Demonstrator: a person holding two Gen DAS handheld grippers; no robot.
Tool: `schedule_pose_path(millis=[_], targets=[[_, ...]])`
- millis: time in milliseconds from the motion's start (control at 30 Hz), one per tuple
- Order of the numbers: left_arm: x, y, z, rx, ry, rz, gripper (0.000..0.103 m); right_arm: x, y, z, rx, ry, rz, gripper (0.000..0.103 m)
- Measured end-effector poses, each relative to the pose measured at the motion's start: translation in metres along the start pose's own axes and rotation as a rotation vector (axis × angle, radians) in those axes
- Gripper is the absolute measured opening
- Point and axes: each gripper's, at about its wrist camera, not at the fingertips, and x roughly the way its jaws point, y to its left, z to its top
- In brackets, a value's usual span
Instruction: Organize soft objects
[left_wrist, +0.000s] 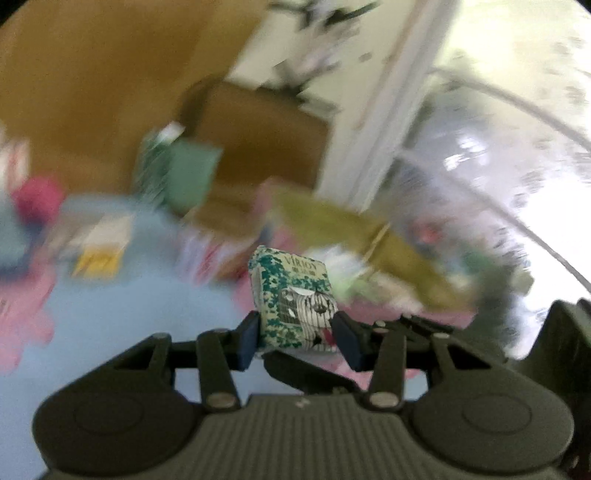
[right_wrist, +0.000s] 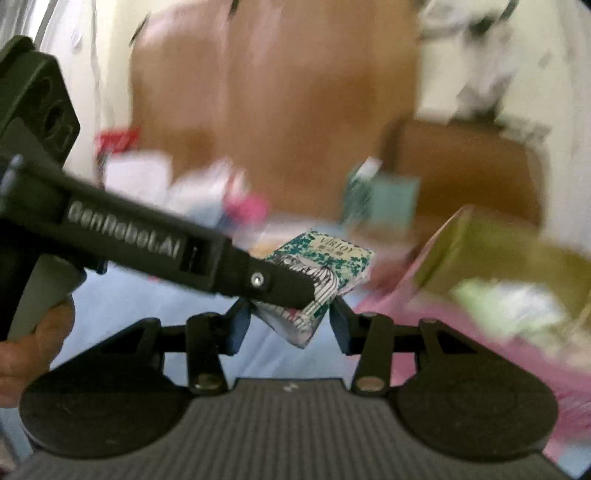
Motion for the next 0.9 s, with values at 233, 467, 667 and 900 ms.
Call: schedule_pose_path(millis=[233, 467, 667, 900], targets=[[0.078, -0.063, 0.038, 0.152, 0.014, -0.047, 0.045, -0.009, -0.068, 0.012, 0.115, -0.081, -0.218, 0.053], [0.093, -0.056, 0.032, 0.116, -0.015, 0.025, 0.047, 0.004, -0.111, -0.005, 0.198, -0.036, -0.388, 0.062], [0.002, 0.025, 0.007, 0.043, -0.11, 0.2, 0.047, -0.016, -0.101, -0.001, 0.225, -0.118, -0.3, 0.061], [-0.061, 0.11, -0.04, -0.048, -0.086, 0.499, 0.047, 0.034, -0.046, 0.023, 0.164, -0.015, 0.031, 0.023]])
